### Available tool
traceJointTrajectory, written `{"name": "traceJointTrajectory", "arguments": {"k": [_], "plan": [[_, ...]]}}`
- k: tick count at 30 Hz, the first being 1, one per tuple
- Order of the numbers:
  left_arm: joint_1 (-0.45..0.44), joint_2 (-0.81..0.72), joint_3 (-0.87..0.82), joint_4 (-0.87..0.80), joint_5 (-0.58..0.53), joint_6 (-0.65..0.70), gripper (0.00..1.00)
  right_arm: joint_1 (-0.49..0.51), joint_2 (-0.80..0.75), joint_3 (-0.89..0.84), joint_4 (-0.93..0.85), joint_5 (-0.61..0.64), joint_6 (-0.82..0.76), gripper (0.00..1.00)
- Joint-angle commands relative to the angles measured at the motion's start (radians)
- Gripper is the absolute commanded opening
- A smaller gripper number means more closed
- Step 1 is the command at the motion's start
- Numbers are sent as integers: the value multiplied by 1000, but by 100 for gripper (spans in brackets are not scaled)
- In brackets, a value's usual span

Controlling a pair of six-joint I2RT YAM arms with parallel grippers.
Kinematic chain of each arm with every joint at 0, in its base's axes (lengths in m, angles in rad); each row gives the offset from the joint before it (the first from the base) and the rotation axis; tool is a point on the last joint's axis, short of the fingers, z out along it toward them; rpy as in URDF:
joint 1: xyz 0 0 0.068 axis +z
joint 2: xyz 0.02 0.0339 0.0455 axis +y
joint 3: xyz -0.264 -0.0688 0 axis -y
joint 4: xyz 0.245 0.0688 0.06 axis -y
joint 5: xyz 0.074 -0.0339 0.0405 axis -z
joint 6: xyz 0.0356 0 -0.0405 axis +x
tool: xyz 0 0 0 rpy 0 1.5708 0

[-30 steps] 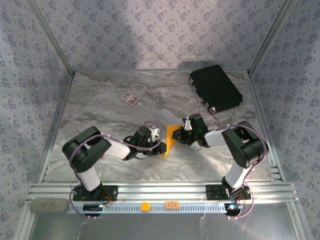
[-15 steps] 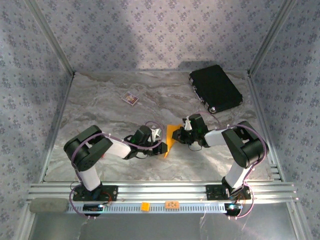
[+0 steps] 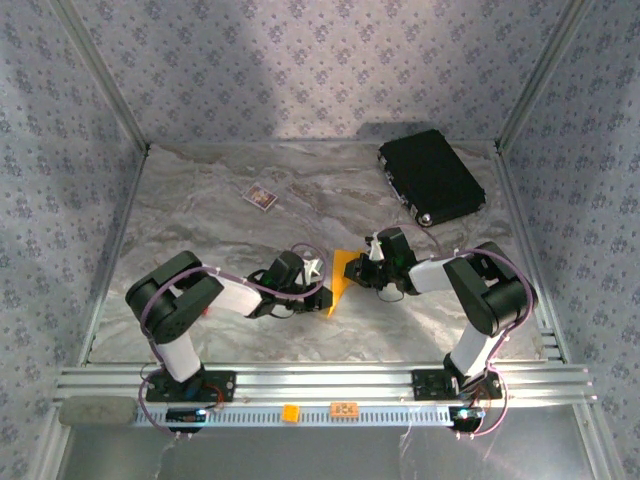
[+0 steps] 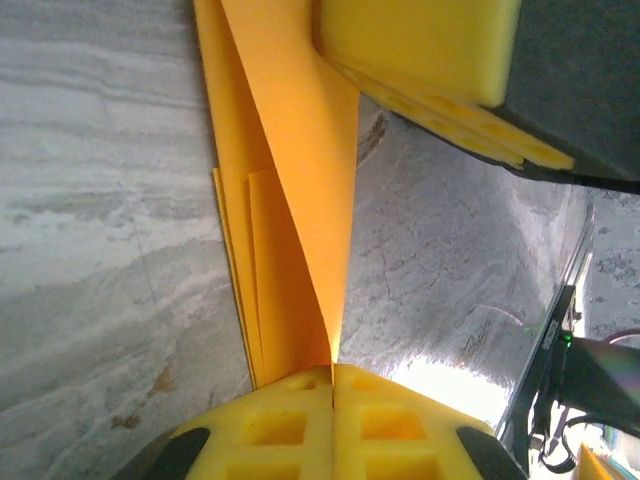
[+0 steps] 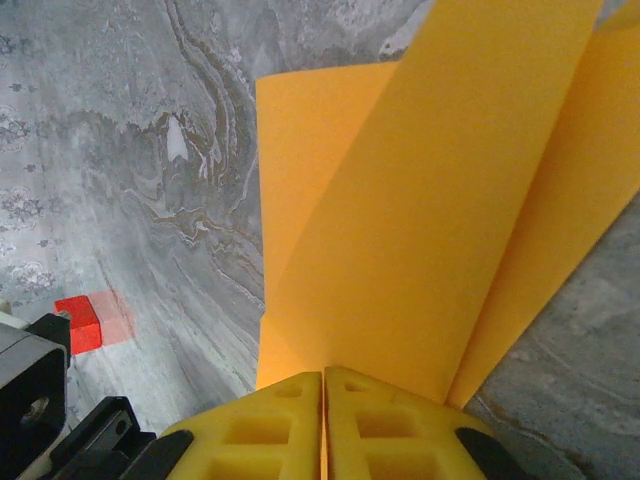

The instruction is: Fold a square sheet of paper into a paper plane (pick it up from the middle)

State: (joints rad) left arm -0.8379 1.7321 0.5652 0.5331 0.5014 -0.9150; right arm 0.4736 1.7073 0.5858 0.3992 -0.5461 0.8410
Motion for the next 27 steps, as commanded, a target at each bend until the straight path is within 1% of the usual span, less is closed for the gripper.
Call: {"name": "traceJointTrajectory", "arguments": {"k": [1, 3, 5, 7, 8, 13, 14, 16, 19, 21, 24, 27], "plan": [[-15, -38, -43, -158, 22, 32, 10, 2, 61, -39, -132, 131, -10, 11], [-18, -59, -48, -189, 2, 40, 11, 2, 60, -38, -132, 133, -8, 11], [-20, -68, -50, -203, 2, 47, 6, 3, 60, -38, -132, 136, -7, 11], [-21, -69, -48, -205, 14, 51, 3, 2, 60, -38, -132, 137, -7, 11], [-23, -67, -46, -208, 17, 54, 0, 3, 59, -39, -133, 137, -7, 11], [-28, -69, -45, -206, 31, 55, 0, 4, 55, -39, -135, 140, -5, 11], [-27, -70, -42, -215, 37, 58, 1, 3, 54, -40, -137, 142, -6, 11], [-28, -88, -39, -245, 29, 65, 6, 4, 53, -40, -140, 143, -6, 11], [-28, -168, -62, -258, -10, 47, 13, 4, 48, -40, -142, 141, -5, 11], [-29, -240, -67, -285, -48, 38, 15, 4, 45, -41, -143, 143, -6, 11], [-26, -346, -39, -373, -117, 62, 20, 3, 44, -39, -142, 139, -6, 11], [-17, -382, -1, -400, -141, 76, 21, 4, 42, -39, -140, 138, -1, 11]]}}
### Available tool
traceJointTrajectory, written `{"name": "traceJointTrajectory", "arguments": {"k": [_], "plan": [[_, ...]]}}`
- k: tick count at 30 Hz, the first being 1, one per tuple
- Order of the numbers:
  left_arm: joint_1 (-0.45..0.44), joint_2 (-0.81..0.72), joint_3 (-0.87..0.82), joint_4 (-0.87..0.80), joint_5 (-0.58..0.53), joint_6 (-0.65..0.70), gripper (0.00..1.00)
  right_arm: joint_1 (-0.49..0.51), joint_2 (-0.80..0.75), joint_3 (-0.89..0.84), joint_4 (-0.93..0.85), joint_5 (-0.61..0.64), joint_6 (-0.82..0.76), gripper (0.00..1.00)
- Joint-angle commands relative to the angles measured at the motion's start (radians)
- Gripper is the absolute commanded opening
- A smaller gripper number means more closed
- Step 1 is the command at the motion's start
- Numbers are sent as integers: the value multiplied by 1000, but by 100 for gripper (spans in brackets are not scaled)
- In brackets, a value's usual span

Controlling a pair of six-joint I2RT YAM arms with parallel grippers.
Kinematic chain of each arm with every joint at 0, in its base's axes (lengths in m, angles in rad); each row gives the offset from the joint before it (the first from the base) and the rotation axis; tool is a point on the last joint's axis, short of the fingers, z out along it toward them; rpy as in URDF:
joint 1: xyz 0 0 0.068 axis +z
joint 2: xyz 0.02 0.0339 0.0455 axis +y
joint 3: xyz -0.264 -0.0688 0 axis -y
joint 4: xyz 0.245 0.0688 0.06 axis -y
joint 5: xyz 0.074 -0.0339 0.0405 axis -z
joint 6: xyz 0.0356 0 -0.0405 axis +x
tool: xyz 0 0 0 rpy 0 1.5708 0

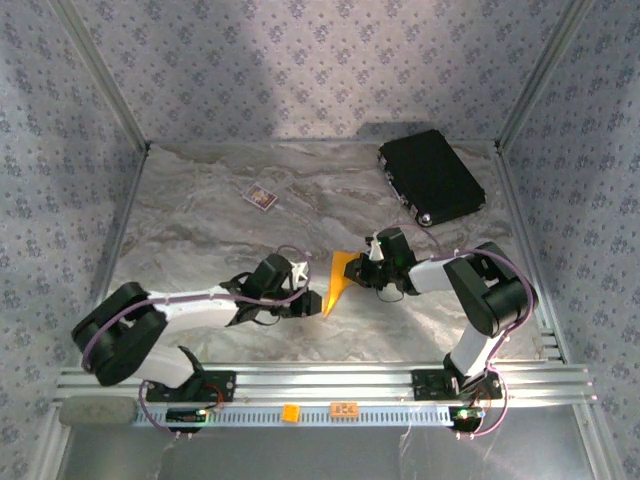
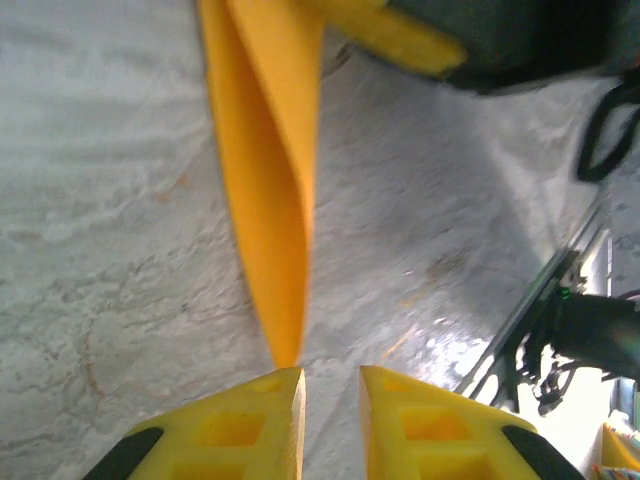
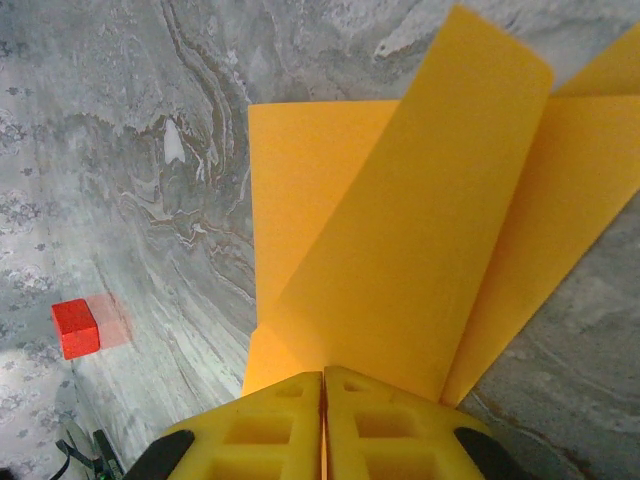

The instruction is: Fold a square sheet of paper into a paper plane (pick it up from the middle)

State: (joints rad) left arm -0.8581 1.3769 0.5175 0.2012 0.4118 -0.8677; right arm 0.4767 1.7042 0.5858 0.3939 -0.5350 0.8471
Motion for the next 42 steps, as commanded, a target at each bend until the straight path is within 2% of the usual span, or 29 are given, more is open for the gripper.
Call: {"name": "traceJointTrajectory", "arguments": {"k": [1, 11, 18, 29, 37, 42], "plan": [[8, -16, 66, -56, -45, 30, 21, 3, 45, -39, -135, 128, -6, 11], [10, 291, 293, -9, 46, 40, 10, 4, 46, -35, -133, 125, 0, 11], [12, 407, 316, -12, 11, 58, 6, 3, 37, -41, -130, 127, 2, 11], [10, 415, 169, 40, 9, 22, 3, -6, 6, -16, -137, 82, -14, 12], [5, 416, 147, 47, 14, 28, 0, -15, -115, 39, -202, 36, -95, 14], [5, 427, 154, 53, 16, 26, 0, 24, -98, 57, -171, 7, -86, 15]]}}
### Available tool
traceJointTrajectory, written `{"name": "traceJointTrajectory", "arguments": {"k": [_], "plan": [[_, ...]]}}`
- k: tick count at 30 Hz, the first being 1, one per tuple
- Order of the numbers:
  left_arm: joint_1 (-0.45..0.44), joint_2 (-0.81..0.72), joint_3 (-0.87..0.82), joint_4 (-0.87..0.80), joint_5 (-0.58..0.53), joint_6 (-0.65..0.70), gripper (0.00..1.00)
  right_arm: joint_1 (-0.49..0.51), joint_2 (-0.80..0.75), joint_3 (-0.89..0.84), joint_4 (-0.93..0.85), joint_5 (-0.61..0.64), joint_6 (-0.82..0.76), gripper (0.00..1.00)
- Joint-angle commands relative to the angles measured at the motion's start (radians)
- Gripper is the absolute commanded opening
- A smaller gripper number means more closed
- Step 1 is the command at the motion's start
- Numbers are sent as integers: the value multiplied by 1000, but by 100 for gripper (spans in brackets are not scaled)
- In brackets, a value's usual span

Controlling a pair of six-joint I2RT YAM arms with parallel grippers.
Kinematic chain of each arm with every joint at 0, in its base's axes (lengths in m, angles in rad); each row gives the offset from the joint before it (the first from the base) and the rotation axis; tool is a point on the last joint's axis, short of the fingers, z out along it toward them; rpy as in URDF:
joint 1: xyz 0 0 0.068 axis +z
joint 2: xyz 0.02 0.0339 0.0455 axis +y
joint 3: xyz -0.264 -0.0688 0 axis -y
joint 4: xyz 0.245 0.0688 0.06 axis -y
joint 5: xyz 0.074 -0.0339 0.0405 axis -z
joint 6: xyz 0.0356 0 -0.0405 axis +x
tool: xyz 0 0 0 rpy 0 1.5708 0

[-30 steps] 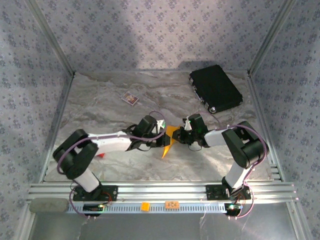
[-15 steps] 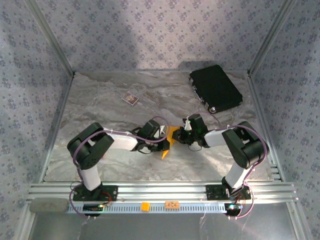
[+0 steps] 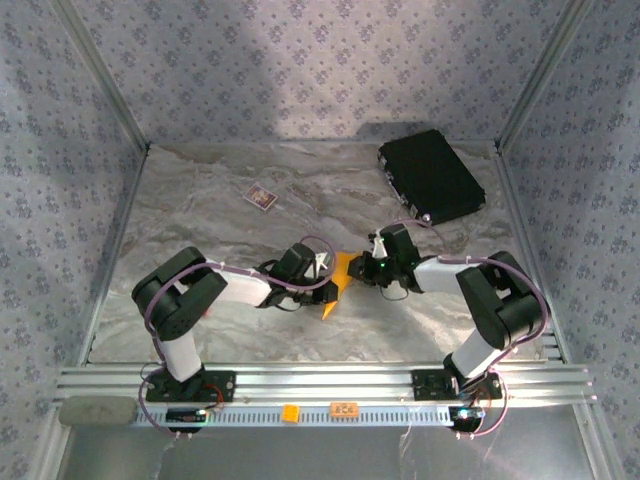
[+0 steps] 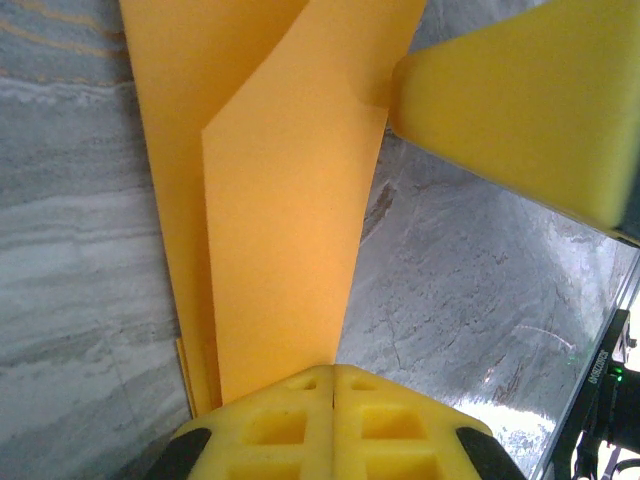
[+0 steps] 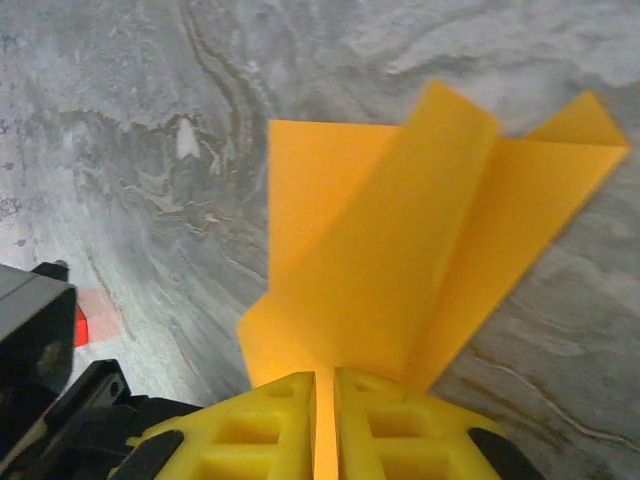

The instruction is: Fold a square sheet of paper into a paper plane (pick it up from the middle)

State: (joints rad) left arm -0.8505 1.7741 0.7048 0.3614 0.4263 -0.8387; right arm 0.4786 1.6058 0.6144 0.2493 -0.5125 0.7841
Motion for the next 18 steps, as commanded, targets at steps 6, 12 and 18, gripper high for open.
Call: {"name": "traceJointTrajectory", "arguments": {"k": [6, 12, 18], "plan": [[-3, 36, -37, -98, 2, -11, 0, 67, 90, 77, -42, 40, -21, 14], [-3, 33, -43, -103, -5, -14, 0, -21, 167, 76, -45, 44, -36, 14], [-4, 39, -61, -82, -1, -23, 0, -124, 187, 102, -54, 6, -57, 14]]}}
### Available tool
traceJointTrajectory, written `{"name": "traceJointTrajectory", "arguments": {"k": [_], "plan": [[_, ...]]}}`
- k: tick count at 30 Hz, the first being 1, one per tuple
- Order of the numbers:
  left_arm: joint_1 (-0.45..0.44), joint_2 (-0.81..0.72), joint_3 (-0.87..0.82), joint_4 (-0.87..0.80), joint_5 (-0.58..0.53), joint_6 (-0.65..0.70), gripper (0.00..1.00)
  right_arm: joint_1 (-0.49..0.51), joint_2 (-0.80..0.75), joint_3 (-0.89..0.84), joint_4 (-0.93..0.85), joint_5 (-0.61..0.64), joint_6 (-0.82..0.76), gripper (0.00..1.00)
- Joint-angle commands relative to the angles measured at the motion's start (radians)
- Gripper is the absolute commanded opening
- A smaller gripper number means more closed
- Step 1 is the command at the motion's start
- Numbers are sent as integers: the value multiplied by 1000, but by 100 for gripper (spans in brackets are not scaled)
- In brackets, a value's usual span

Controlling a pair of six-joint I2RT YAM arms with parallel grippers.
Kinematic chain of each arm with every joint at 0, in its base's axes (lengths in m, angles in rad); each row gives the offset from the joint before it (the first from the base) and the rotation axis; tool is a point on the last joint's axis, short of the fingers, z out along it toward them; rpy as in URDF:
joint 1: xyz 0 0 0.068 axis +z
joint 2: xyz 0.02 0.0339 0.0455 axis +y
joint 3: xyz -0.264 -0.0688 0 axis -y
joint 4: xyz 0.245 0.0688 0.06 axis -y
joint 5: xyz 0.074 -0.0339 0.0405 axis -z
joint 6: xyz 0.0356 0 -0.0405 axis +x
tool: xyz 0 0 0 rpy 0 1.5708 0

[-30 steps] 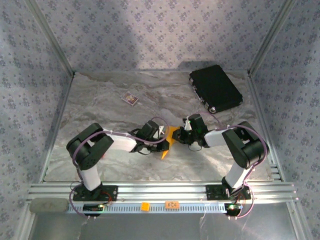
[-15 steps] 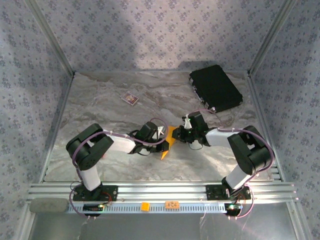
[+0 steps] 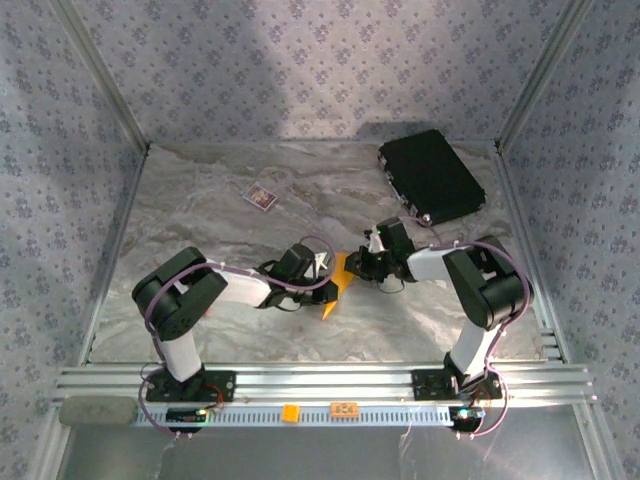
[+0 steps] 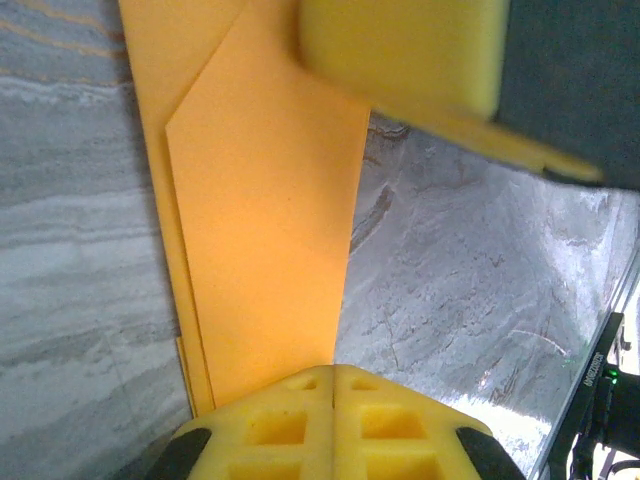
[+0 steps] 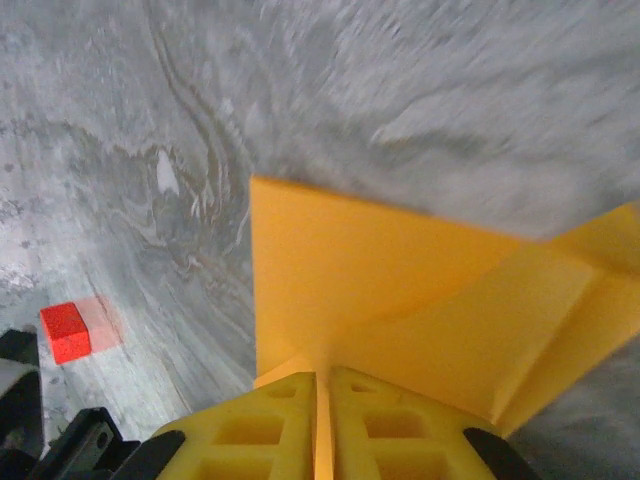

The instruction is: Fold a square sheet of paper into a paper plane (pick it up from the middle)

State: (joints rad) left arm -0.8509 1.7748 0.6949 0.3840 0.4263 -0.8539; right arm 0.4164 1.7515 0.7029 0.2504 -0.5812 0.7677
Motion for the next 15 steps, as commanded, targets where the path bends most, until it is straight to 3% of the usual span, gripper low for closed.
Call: {"name": "traceJointTrajectory", "arguments": {"k": [1, 9, 15], "plan": [[-4, 41, -54, -100, 0, -11, 0, -74, 45, 19, -53, 66, -41, 14], [-5, 55, -63, -76, 14, -19, 0, -151, 93, 74, -51, 45, -32, 14], [-5, 54, -64, -73, 13, -19, 0, -171, 40, 92, -77, 50, -26, 15]]}}
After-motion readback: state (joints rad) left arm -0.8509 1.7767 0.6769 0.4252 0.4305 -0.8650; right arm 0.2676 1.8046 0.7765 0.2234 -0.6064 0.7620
